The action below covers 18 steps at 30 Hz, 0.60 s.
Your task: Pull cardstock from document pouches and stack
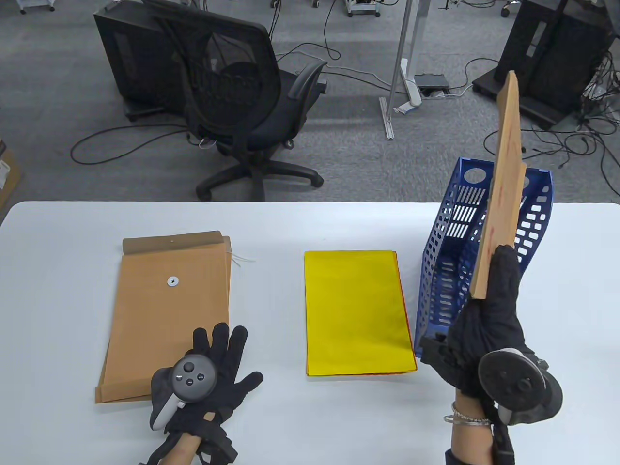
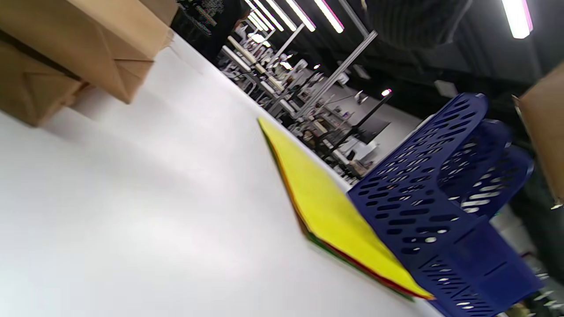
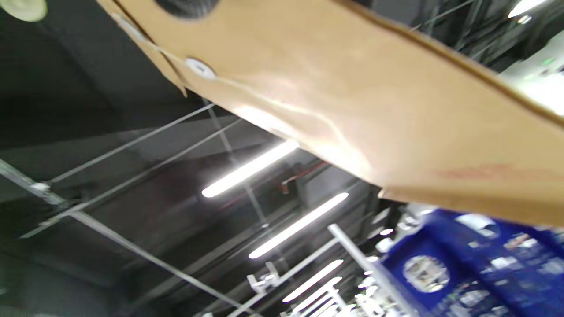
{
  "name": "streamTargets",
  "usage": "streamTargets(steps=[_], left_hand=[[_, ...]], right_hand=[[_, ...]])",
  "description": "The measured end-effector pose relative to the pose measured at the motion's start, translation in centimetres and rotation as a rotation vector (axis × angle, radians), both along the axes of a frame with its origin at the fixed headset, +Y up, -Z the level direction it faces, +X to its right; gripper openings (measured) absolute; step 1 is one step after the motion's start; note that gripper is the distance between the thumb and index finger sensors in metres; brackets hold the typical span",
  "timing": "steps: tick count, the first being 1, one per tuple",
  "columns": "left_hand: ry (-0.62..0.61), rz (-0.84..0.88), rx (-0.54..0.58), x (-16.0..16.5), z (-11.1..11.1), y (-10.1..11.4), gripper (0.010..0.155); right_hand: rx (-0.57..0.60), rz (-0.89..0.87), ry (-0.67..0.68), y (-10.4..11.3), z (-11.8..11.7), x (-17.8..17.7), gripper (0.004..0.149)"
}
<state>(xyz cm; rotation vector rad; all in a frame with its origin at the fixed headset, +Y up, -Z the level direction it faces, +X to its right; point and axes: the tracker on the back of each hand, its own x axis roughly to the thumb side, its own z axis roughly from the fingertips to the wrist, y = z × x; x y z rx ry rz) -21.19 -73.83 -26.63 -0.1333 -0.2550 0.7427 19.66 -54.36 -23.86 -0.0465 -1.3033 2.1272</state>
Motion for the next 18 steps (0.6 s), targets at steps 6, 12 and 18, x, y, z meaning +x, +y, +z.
streamTargets(steps=[6, 12, 18], left_hand=[[-0.057, 0.309, 0.136, -1.5, -0.6, 1.1, 0.087], [-0.039, 0.715, 0.142, -4.6, -1.2, 1.0, 0.089], [-0.012, 0.833, 0.045, -6.5, -2.1, -0.4, 0.094]], right_hand=[[-0.073, -0.173, 0.385, -2.3, -1.4, -4.7, 0.05], [-0.304, -0.404, 0.745, -6.8, -4.8, -8.0, 0.047], [-0.476, -0.524, 1.009, -9.4, -7.3, -9.5, 0.046]])
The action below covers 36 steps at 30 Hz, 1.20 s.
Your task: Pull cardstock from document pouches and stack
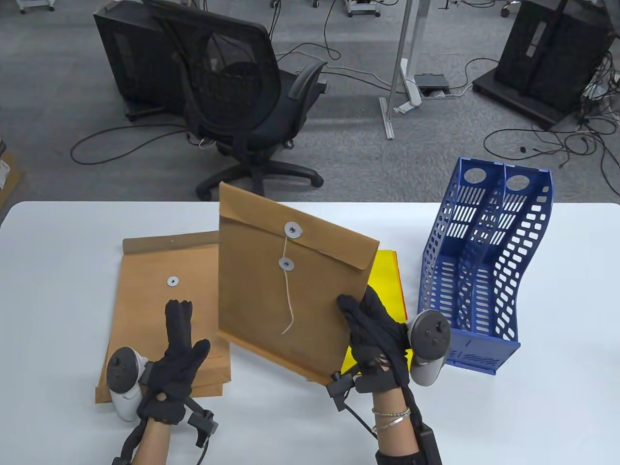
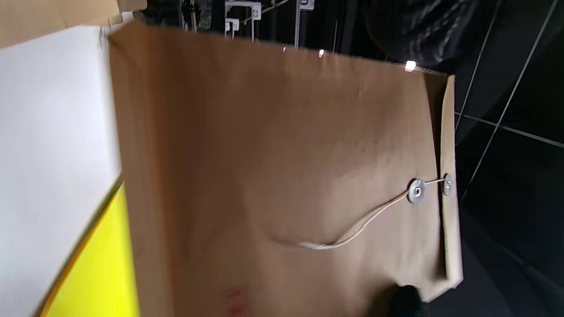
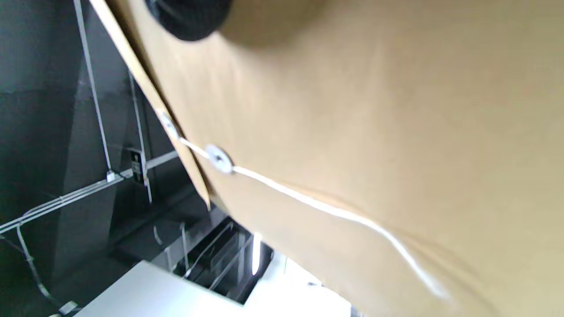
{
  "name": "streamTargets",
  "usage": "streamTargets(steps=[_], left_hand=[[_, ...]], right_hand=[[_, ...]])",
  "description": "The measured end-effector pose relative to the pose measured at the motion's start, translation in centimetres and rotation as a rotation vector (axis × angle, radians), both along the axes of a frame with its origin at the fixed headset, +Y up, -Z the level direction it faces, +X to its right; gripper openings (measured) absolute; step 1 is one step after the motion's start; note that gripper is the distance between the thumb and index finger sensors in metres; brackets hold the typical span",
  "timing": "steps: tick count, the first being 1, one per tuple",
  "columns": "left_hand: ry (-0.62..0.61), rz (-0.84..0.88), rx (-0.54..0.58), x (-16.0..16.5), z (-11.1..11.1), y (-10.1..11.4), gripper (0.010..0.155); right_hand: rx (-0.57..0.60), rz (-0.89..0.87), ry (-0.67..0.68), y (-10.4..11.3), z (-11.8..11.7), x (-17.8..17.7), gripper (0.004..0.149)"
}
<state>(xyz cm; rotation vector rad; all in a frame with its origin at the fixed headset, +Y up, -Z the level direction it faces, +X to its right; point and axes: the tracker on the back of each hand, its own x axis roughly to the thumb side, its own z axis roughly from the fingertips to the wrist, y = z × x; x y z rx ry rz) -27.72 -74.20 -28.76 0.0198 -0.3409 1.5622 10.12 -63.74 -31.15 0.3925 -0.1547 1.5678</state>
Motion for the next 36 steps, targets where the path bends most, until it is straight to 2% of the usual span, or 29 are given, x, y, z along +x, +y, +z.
streamTargets(steps=[3, 5, 7, 8, 10, 11, 12, 13, 15, 18, 20, 21, 24, 28, 30, 31, 34, 36], left_hand=[[-0.155, 0.085, -0.026, 0.0, -0.4, 0.0, 0.093], [-0.22, 0.075, -0.049, 0.3, -0.5, -0.2, 0.088], [-0.198, 0.081, -0.07, -0.1, -0.7, -0.8, 0.079], [-0.225, 0.168, -0.08, 0.0, -0.8, -1.0, 0.072], [-0.329, 0.23, -0.124, 0.7, -0.8, -1.0, 0.07], [-0.416, 0.2, -0.137, 1.3, -0.7, -1.0, 0.068], [-0.445, 0.175, -0.132, 1.4, -0.7, -1.0, 0.064], [-0.454, 0.138, -0.12, 1.6, -0.7, -1.0, 0.055], [-0.399, 0.161, -0.119, 1.7, -0.6, -0.8, 0.051], [-0.279, 0.146, -0.071, 1.8, -0.5, -0.5, 0.05], [-0.207, 0.15, -0.074, 1.9, -0.4, -0.6, 0.05], [-0.191, 0.165, -0.059, 1.9, -0.4, -0.8, 0.05], [-0.203, 0.23, -0.068, 2.4, -0.3, -1.1, 0.05], [-0.27, 0.285, -0.069, 3.6, 0.2, -1.2, 0.049], [-0.262, 0.25, -0.06, 4.0, 0.5, -1.0, 0.049], [-0.271, 0.232, -0.046, 4.3, 0.5, -0.9, 0.049], [-0.317, 0.248, -0.046, 4.8, 0.8, -0.7, 0.05], [-0.309, 0.218, -0.04, 5.0, 0.9, -0.6, 0.05]], right_hand=[[-0.028, 0.033, 0.127, -0.8, -0.9, -1.0, 0.046], [-0.032, 0.069, 0.173, -1.2, -1.1, -1.5, 0.046], [-0.054, 0.057, 0.166, -1.6, -1.2, -1.3, 0.045], [-0.059, 0.056, 0.162, -1.8, -1.2, -1.3, 0.046], [-0.077, 0.036, 0.197, -2.2, -1.2, -1.5, 0.046], [-0.078, 0.037, 0.211, -2.4, -1.2, -1.9, 0.045], [-0.081, 0.052, 0.207, -2.4, -1.2, -2.0, 0.046], [-0.082, 0.085, 0.177, -2.5, -1.1, -2.1, 0.046], [-0.066, 0.144, 0.097, -2.5, -1.1, -2.1, 0.049], [-0.017, 0.279, -0.03, -2.0, 0.0, -2.7, 0.085], [0.106, 0.479, -0.161, -1.4, 1.2, -3.7, 0.088], [0.201, 0.623, -0.209, -1.1, 1.9, -4.8, 0.086], [0.334, 0.946, -0.31, -1.4, 3.5, -8.0, 0.076], [0.435, 1.202, -0.488, -2.8, 4.3, -11.2, 0.078], [0.514, 1.267, -0.584, -2.7, 5.0, -11.8, 0.07], [0.558, 1.283, -0.615, -2.5, 5.3, -12.1, 0.059], [0.627, 1.312, -0.748, -2.0, 5.9, -12.3, 0.039], [0.672, 1.331, -0.767, -2.0, 6.0, -12.1, 0.036]])
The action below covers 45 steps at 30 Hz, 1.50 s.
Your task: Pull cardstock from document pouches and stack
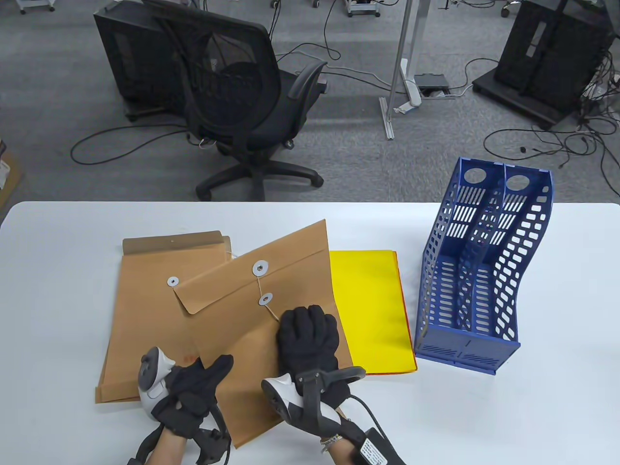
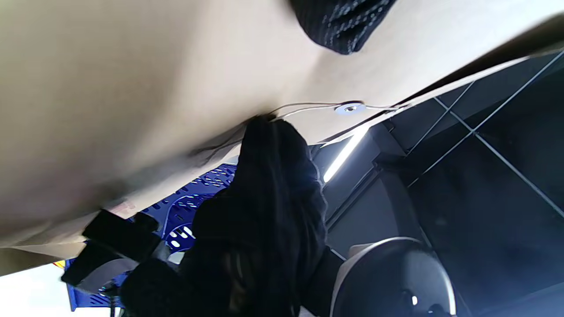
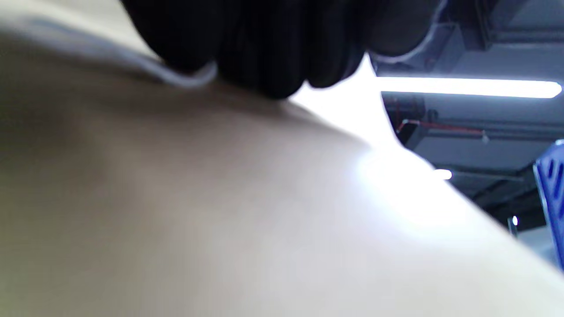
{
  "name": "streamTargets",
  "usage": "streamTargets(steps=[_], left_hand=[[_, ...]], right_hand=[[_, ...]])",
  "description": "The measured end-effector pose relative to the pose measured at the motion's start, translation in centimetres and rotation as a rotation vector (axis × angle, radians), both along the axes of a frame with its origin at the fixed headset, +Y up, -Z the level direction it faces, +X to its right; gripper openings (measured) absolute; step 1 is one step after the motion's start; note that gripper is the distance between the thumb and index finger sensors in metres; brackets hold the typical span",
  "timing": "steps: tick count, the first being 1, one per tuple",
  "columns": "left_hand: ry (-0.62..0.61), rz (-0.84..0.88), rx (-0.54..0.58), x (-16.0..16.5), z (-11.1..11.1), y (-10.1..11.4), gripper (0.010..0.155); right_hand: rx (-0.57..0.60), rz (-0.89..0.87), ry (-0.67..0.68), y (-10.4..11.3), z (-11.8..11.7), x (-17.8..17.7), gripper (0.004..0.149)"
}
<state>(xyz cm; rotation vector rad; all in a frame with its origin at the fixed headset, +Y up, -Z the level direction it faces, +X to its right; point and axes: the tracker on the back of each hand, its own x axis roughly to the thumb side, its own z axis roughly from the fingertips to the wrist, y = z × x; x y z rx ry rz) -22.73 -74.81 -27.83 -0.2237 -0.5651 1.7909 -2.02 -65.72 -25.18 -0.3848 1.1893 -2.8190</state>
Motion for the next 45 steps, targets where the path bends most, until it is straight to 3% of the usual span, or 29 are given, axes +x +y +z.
streamTargets(steps=[4, 8, 13, 17, 21, 25, 31, 39, 45], left_hand=[[0.052, -0.069, -0.011, 0.0, 0.1, 0.2, 0.051], [0.051, -0.075, 0.005, 0.2, 0.2, 0.3, 0.051], [0.038, -0.121, 0.016, 0.4, 0.2, 0.3, 0.051], [0.023, -0.126, 0.016, 0.5, 0.2, 0.4, 0.051], [-0.001, -0.098, 0.017, 0.7, 0.2, 0.5, 0.051], [-0.017, -0.06, 0.011, 0.8, 0.2, 0.5, 0.051], [-0.004, 0.026, -0.013, 0.4, 0.1, 0.3, 0.051], [0.043, 0.02, -0.036, -0.1, -0.1, -0.1, 0.051], [0.045, -0.059, -0.042, -0.1, -0.1, -0.4, 0.05]], right_hand=[[-0.029, -0.005, 0.083, -0.3, 0.3, 0.1, 0.037], [-0.011, 0.03, 0.145, 1.0, 1.4, -1.0, 0.037], [0.097, -0.057, 0.139, 5.6, 1.3, -1.7, 0.036], [0.117, -0.152, 0.033, 9.3, -0.4, 0.1, 0.036], [0.095, -0.268, -0.043, 10.4, -2.0, 3.4, 0.036], [0.092, -0.244, -0.091, 8.9, -2.5, 5.9, 0.036], [0.024, -0.071, -0.118, 4.2, -1.9, 6.1, 0.036], [-0.001, 0.154, 0.05, -1.1, 0.6, 1.9, 0.036], [0.008, 0.253, 0.174, -2.8, 2.3, -0.8, 0.036]])
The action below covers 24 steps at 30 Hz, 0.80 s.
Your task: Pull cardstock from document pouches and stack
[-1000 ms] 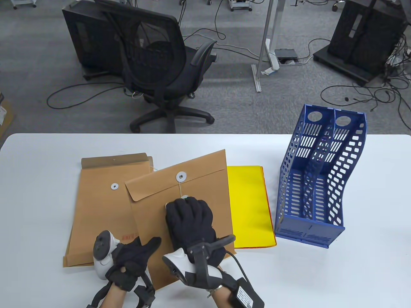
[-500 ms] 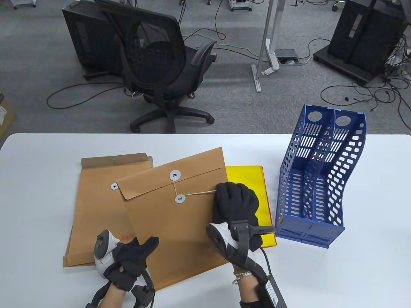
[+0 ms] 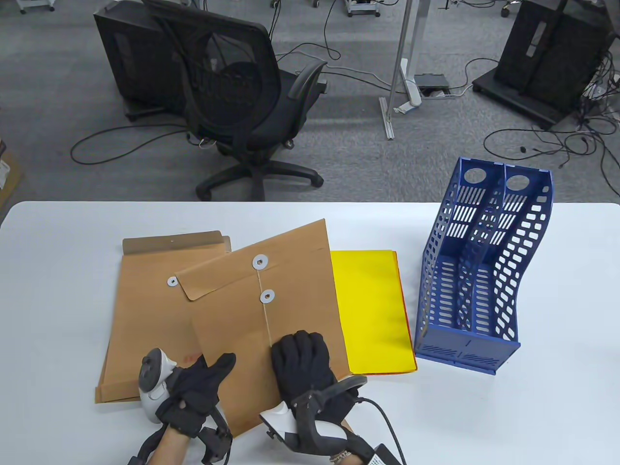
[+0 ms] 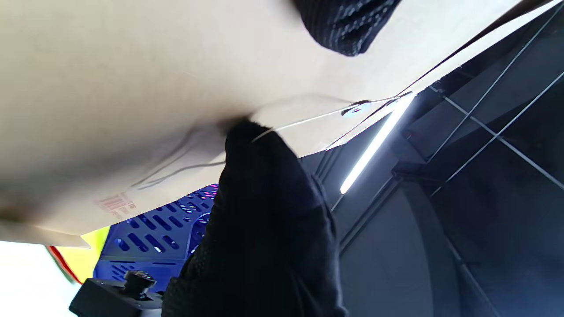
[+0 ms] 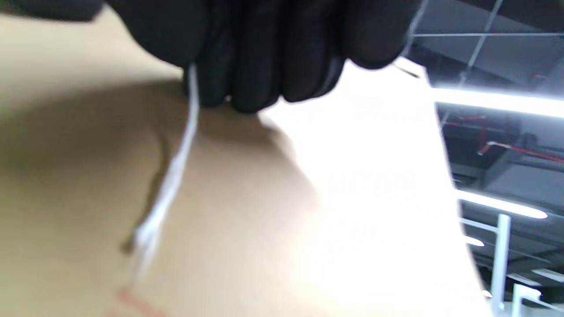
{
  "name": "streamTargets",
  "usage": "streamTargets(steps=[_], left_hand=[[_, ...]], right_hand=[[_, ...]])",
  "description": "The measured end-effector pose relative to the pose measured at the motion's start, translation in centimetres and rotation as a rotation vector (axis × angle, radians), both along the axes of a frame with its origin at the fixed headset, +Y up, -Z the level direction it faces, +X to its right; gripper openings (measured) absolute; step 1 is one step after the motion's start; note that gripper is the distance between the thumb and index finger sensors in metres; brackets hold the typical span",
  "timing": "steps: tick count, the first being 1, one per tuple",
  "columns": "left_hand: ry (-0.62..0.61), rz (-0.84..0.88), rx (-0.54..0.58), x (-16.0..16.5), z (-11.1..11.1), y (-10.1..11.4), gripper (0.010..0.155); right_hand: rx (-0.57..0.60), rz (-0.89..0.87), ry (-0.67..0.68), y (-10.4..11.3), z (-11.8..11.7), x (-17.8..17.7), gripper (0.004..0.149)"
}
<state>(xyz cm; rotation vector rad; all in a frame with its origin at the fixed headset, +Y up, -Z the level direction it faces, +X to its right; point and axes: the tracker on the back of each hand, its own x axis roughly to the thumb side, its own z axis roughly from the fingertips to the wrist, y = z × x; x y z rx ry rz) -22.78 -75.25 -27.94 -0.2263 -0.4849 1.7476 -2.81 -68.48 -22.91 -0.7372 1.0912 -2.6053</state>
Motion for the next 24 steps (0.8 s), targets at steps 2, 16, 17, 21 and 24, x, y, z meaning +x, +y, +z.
streamTargets(steps=[2, 16, 17, 21, 24], left_hand=[[-0.012, -0.028, 0.003, 0.0, 0.0, 0.0, 0.05], [0.023, -0.016, 0.062, -0.5, -1.5, 2.2, 0.05], [0.009, -0.034, 0.087, -0.4, -2.0, 2.7, 0.05], [-0.036, -0.071, 0.146, -0.1, -3.4, 3.7, 0.048], [0.022, -0.061, 0.166, -0.7, -4.3, 3.6, 0.047]], right_hand=[[0.002, 0.009, 0.029, -0.3, 0.4, -0.2, 0.037], [-0.41, -0.75, 0.016, 2.4, -3.7, 7.6, 0.057], [-0.379, -0.718, -0.02, 3.2, -3.9, 7.9, 0.057], [-0.303, -0.471, -0.12, 6.3, -4.6, 7.4, 0.061], [-0.274, -0.425, -0.125, 8.6, -5.4, 6.9, 0.061]])
